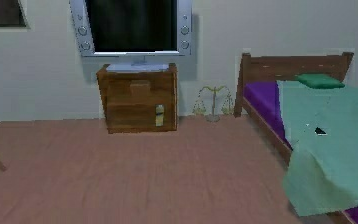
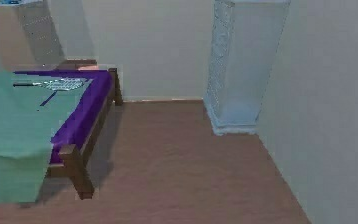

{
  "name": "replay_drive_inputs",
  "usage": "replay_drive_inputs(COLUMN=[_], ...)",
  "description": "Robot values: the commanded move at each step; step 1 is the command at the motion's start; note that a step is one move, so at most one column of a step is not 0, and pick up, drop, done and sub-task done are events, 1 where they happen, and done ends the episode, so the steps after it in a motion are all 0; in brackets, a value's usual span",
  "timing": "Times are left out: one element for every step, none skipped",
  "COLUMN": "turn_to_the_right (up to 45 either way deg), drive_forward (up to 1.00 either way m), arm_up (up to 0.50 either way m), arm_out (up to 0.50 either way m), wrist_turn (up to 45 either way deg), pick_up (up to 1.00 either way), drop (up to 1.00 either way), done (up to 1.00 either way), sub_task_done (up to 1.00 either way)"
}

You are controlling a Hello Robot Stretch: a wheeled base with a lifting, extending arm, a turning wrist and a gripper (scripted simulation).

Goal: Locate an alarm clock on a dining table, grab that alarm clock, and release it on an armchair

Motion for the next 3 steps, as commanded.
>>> replay_drive_inputs(turn_to_the_right=[0.0, -45.0, -27.0], drive_forward=[0.80, 0.00, 0.00], arm_up=[0.00, 0.00, 0.00], arm_out=[0.00, 0.00, 0.00], wrist_turn=[0.0, 0.0, 0.0], pick_up=[0.00, 0.00, 0.00], drop=[0.00, 0.00, 0.00], done=[0.00, 0.00, 0.00], sub_task_done=[0.00, 0.00, 0.00])
